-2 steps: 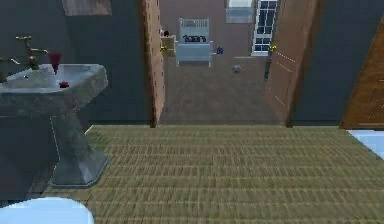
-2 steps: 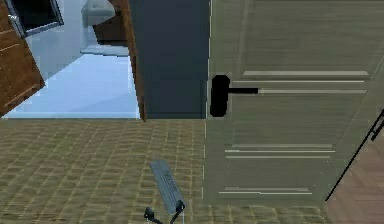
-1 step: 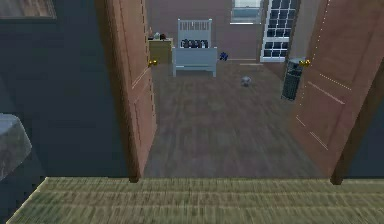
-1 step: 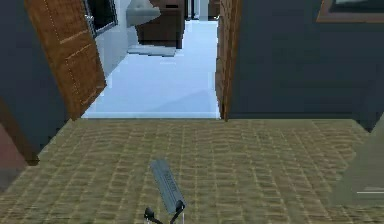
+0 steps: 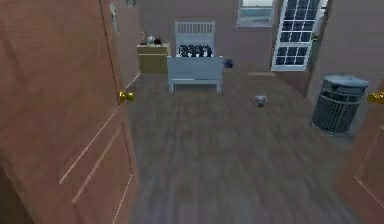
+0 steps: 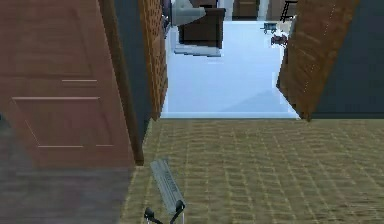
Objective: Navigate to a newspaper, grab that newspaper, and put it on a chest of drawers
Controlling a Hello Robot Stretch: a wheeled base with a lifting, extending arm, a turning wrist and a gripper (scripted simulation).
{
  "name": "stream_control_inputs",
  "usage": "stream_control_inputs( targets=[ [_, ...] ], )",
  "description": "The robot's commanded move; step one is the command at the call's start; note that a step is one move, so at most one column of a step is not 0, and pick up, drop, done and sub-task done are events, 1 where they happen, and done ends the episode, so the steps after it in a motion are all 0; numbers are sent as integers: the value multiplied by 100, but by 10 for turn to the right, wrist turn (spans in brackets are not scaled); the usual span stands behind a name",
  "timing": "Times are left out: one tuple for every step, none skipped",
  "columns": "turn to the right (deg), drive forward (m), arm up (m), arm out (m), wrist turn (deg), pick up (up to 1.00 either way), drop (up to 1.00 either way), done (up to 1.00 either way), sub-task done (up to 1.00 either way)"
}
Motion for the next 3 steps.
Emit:
stream_control_inputs(
  targets=[
    [0,100,0,0,0,0,0,0,0],
    [0,45,0,0,0,0,0,0,0],
    [-240,0,0,0,0,0,0,0,0]
  ],
)
